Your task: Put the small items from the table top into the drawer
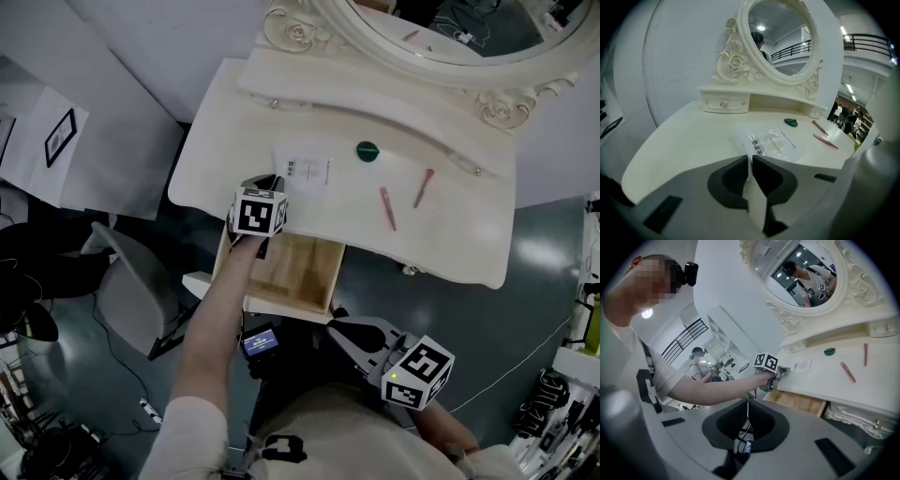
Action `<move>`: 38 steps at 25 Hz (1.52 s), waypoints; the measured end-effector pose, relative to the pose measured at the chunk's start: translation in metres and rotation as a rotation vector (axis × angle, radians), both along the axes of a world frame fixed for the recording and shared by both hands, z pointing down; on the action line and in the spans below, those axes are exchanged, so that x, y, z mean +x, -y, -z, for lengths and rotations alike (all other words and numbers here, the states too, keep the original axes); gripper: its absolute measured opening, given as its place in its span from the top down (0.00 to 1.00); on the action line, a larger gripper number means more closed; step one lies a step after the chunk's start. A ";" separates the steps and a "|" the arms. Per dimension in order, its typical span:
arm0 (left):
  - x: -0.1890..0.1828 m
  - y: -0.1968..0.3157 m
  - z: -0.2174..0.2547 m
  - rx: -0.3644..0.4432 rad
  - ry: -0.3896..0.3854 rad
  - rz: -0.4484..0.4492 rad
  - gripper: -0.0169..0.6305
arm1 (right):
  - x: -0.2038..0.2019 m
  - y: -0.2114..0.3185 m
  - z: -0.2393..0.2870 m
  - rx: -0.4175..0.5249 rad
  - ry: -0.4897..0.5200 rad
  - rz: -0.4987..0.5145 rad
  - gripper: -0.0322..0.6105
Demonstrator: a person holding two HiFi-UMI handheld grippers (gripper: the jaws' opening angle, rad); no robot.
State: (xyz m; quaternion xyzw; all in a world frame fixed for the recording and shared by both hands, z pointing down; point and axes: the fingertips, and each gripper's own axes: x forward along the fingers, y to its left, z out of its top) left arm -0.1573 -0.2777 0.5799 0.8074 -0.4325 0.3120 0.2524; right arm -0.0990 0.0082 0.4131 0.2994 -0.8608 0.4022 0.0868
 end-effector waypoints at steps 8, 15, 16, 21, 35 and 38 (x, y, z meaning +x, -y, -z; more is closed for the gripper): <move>-0.002 0.001 0.005 -0.039 -0.098 0.077 0.88 | 0.004 0.004 -0.001 0.002 -0.016 -0.026 0.91; 0.002 -0.004 0.030 -0.017 -0.184 0.091 0.88 | 0.010 0.005 -0.005 -0.006 -0.046 -0.049 0.91; 0.002 -0.006 0.033 -0.010 -0.189 0.089 0.88 | 0.011 0.004 -0.005 -0.008 -0.048 -0.051 0.91; 0.007 -0.014 0.047 0.015 -0.218 0.089 0.88 | 0.019 0.002 -0.006 -0.010 -0.062 -0.063 0.91; 0.000 -0.043 0.095 0.084 -0.288 0.101 0.88 | 0.019 -0.014 0.003 0.023 -0.056 -0.046 0.91; -0.007 -0.054 0.103 0.105 -0.269 0.092 0.88 | 0.014 -0.020 0.008 0.035 -0.027 -0.029 0.91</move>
